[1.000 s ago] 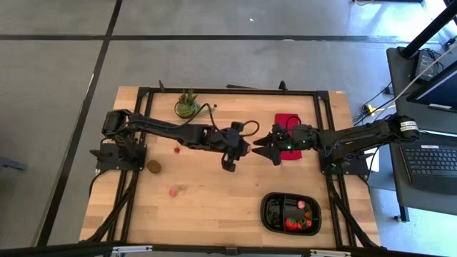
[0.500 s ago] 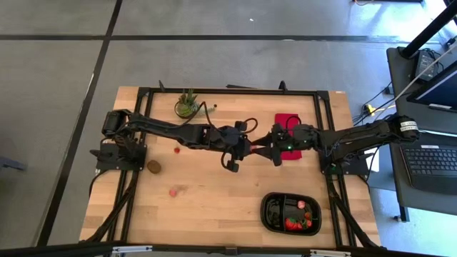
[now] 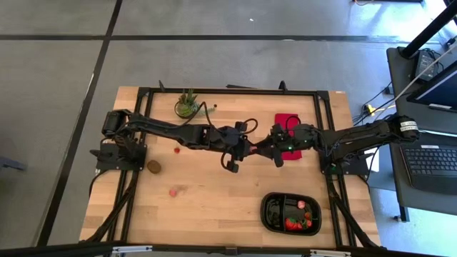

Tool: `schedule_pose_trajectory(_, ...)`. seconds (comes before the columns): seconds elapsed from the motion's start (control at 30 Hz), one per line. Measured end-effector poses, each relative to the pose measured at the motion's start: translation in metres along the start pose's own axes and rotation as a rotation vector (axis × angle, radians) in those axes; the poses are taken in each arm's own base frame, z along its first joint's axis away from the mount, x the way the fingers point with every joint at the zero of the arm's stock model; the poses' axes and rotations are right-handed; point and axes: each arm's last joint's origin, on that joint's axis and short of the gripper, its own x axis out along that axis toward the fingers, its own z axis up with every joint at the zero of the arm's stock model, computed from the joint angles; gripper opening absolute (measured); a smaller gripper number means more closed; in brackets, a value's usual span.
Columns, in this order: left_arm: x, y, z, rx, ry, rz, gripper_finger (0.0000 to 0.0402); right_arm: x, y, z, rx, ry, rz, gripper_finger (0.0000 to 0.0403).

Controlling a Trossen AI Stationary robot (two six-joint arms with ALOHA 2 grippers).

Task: Pick and placing Produce into tupperware
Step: Put the peach into the right of the black bin

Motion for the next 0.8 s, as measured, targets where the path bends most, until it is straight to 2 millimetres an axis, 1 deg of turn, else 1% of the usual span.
schedule_pose_trajectory(0.13, 0.000, 0.000, 0.001, -0.001, -0.004, 0.009, 0.0124, 0.000, 0.000, 0.000, -0.001, 0.008, 0.010, 0.0134)
schedule_pose_trajectory(0.43, 0.000, 0.000, 0.001, 0.021, 0.004, 0.023, 0.0113, 0.000, 0.000, 0.000, -0.004, 0.008, 0.013, 0.0129)
schedule_pose_trajectory(0.6, -0.002, -0.009, 0.001, 0.038, 0.027, -0.004, 0.0129, 0.000, -0.001, -0.003, 0.005, 0.045, -0.010, 0.0128)
schedule_pose_trajectory(0.7, -0.004, -0.018, -0.002, 0.062, 0.086, -0.042, 0.0140, 0.000, -0.008, -0.011, 0.020, 0.111, -0.066, 0.0127)
schedule_pose_trajectory(0.8, -0.009, -0.026, -0.005, 0.083, 0.140, -0.087, 0.0147, -0.001, -0.009, -0.012, 0.042, 0.131, -0.087, 0.0127)
